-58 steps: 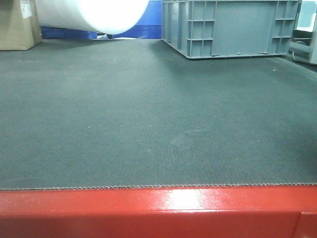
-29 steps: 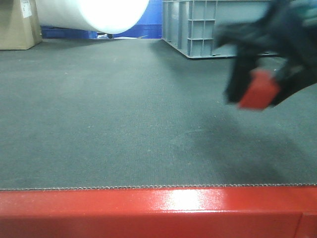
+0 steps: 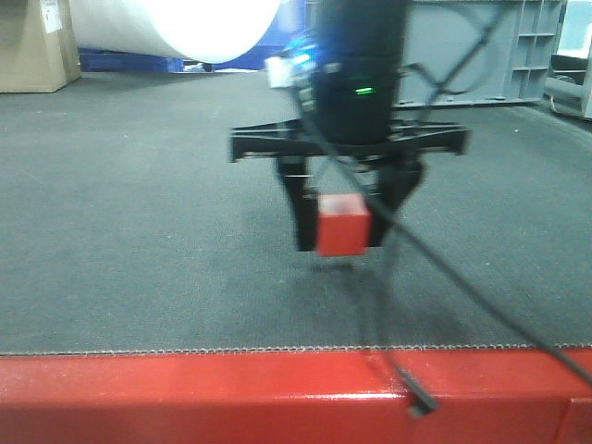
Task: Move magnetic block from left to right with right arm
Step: 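Lower the red cube onto the table with the right gripper, then open the right gripper and lift it away from the cube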
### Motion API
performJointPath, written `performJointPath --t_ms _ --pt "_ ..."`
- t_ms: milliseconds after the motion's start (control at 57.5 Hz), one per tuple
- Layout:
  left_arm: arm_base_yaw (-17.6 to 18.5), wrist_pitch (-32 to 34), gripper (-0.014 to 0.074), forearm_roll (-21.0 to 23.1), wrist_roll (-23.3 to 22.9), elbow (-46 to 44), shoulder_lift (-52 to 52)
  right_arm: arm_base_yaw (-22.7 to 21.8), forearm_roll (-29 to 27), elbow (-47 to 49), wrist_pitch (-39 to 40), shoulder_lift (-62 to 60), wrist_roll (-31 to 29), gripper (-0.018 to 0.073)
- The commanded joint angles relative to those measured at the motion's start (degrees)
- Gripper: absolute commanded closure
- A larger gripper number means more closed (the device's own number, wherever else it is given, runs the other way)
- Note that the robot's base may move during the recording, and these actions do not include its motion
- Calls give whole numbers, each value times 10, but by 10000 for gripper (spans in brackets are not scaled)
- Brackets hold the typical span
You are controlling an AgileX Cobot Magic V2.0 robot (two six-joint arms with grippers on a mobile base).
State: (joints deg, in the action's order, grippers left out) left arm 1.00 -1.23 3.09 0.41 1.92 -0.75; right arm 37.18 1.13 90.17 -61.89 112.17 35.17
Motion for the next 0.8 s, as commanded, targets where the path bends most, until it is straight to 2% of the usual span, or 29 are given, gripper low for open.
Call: performJointPath --t_ms 0,261,365,574,783 --pt "-1 45 722 1 -4 4 -6 5 1 60 -25 -5 23 225" --pt "-1 45 722 1 -4 4 -6 16 1 109 -48 34 64 221" --pt "-1 45 722 1 -4 4 -6 17 2 109 -48 39 64 179" --pt "-1 45 722 1 -4 4 -6 17 5 109 -46 40 63 29" --pt "-1 45 722 1 -4 4 -6 17 5 110 -46 32 63 20"
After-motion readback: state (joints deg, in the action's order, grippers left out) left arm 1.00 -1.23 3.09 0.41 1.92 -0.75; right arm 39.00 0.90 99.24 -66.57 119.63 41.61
